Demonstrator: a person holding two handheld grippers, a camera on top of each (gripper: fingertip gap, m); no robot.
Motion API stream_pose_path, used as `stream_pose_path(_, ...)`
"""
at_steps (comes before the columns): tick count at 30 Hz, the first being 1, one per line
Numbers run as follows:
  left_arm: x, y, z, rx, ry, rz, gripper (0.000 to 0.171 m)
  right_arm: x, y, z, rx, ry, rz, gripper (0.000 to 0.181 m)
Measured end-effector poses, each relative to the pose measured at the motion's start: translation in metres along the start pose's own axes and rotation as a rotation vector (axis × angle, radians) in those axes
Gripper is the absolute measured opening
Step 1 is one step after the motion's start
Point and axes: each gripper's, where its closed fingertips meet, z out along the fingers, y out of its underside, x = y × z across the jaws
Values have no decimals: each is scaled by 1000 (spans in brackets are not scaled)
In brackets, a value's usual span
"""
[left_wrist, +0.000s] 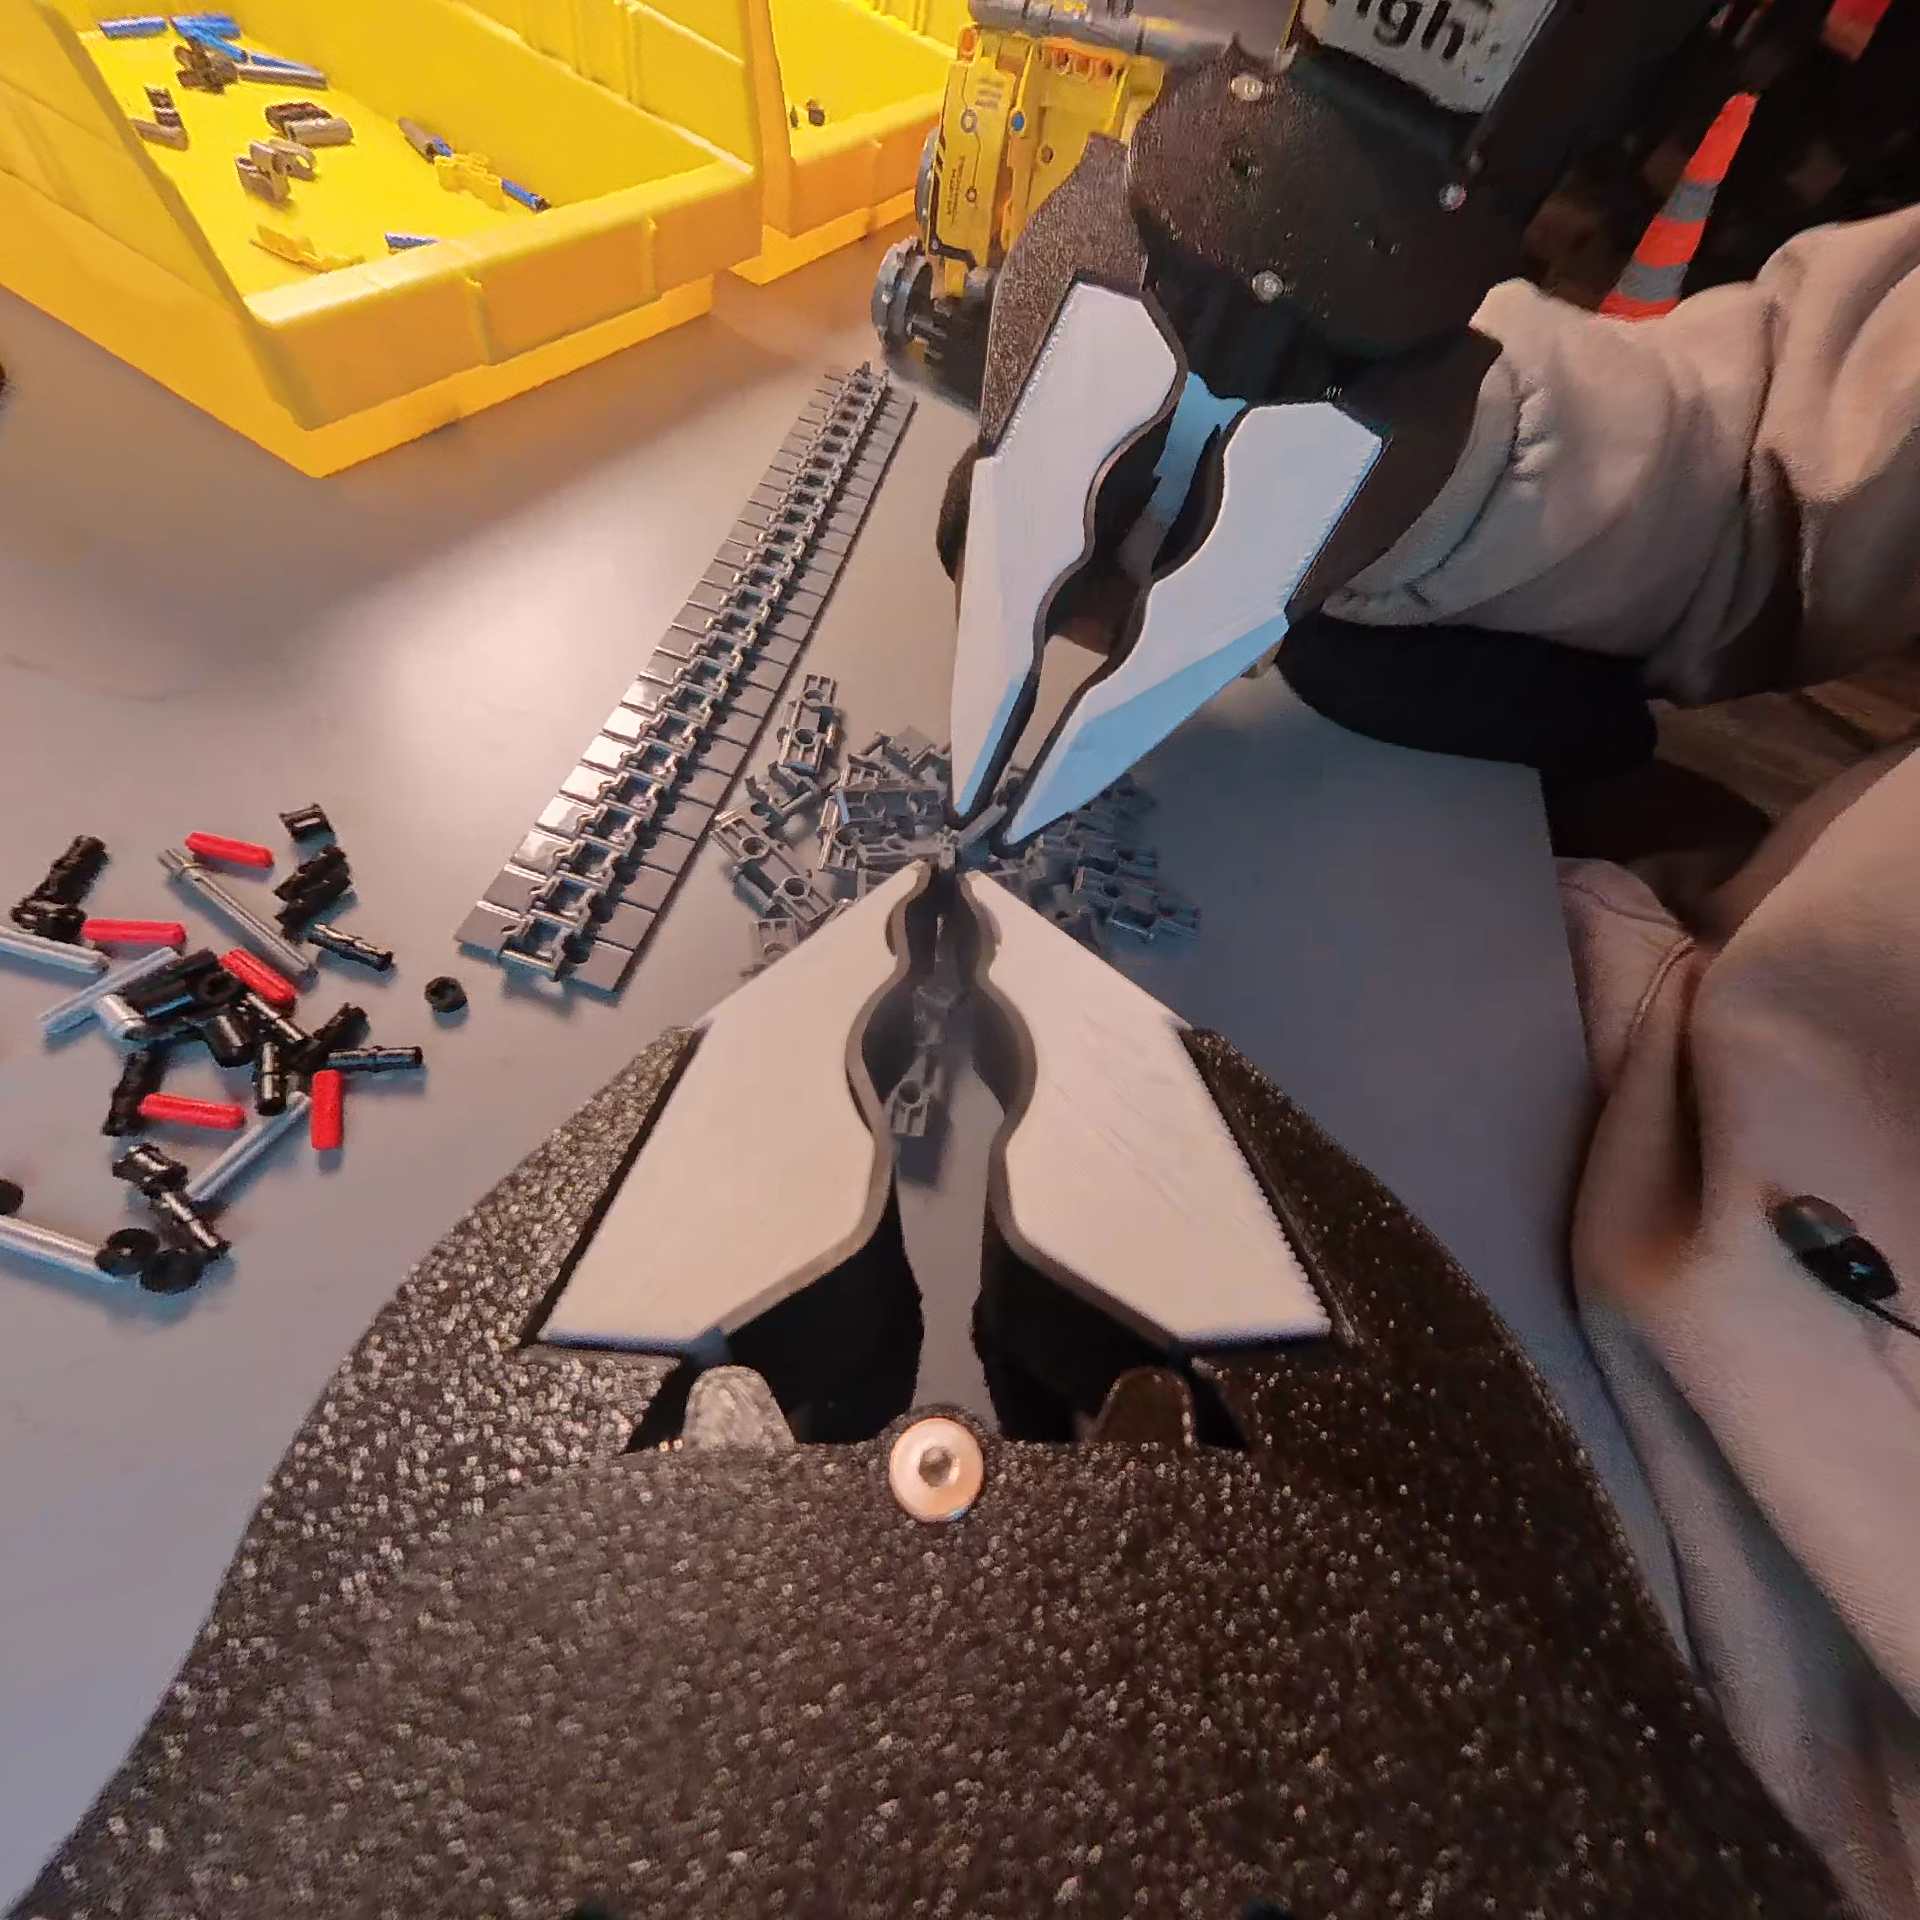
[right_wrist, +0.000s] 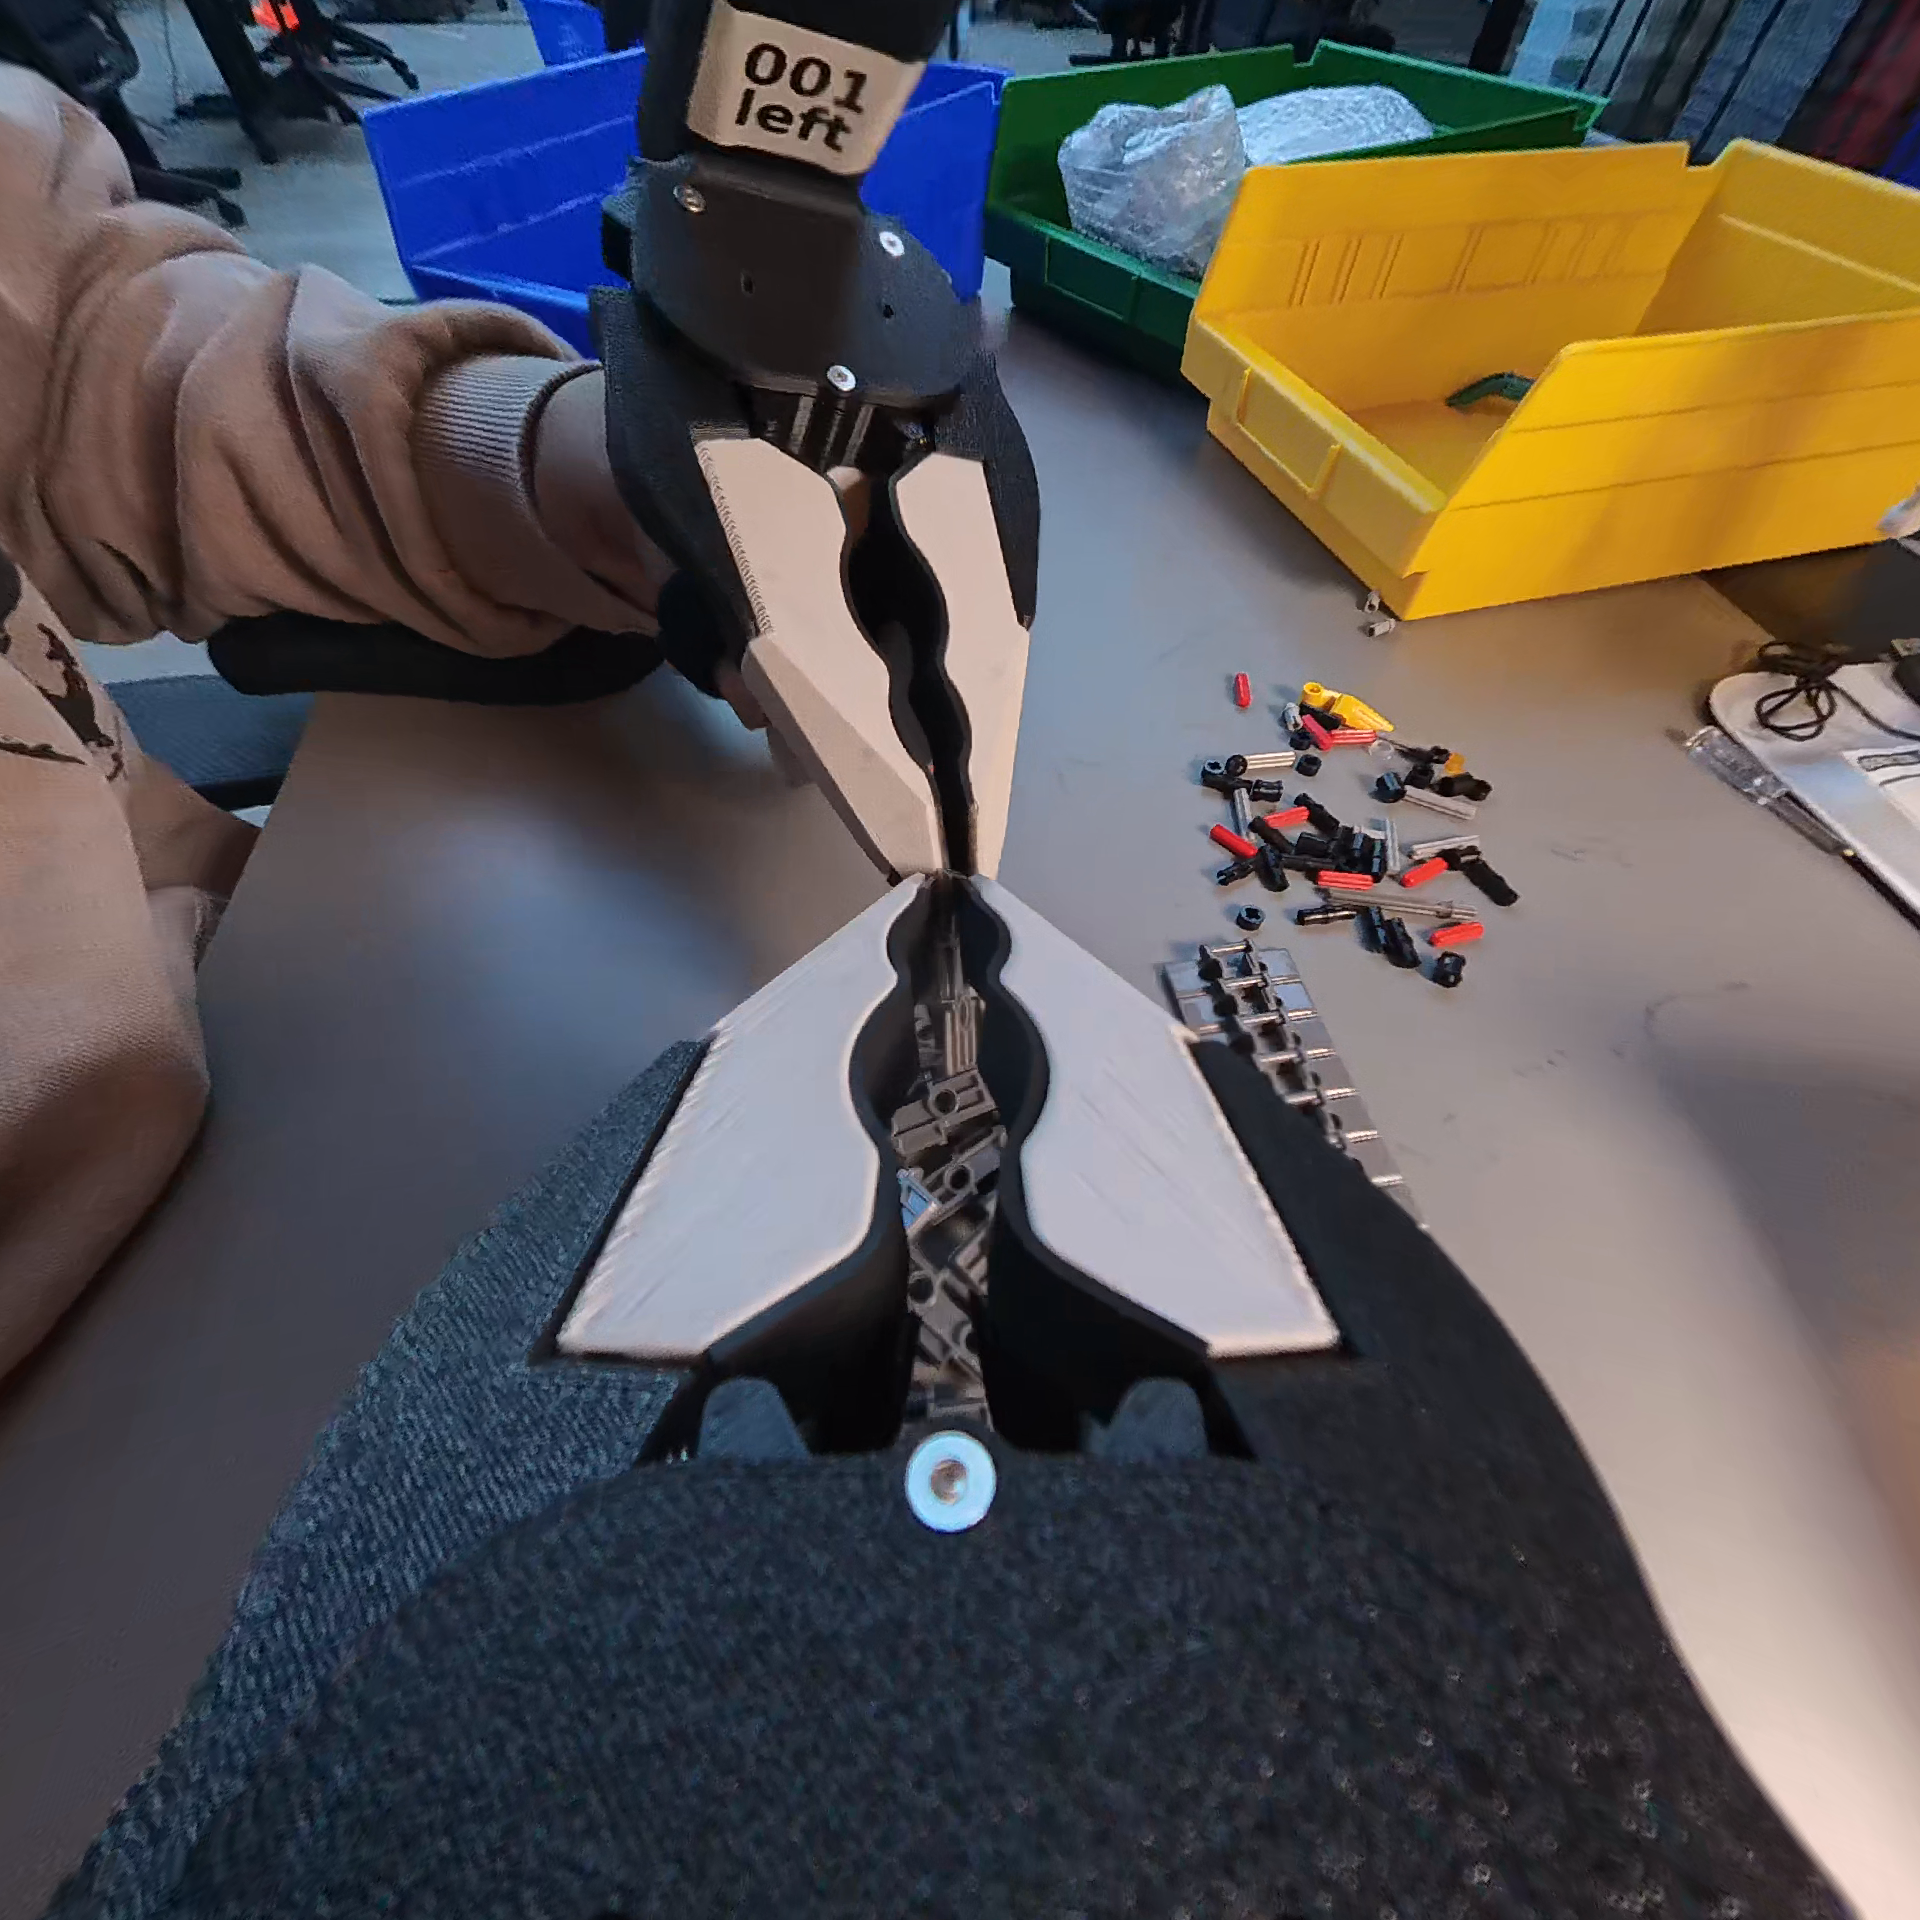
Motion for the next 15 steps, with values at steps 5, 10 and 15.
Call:
stream_pose_path(5, -20, -3, -1, -1, -146, 70, 1, -70, -17, 28, 20, -175, -145, 0)
stream_pose_path(10, -23, -10, -13, 62, -102, 3, 1, -39, -38, -2, 114, -175, -30, 1)
stream_pose_path(15, -24, -9, -11, 116, -7, -122, 2, -21, -23, -13, 65, -92, -36, 0)
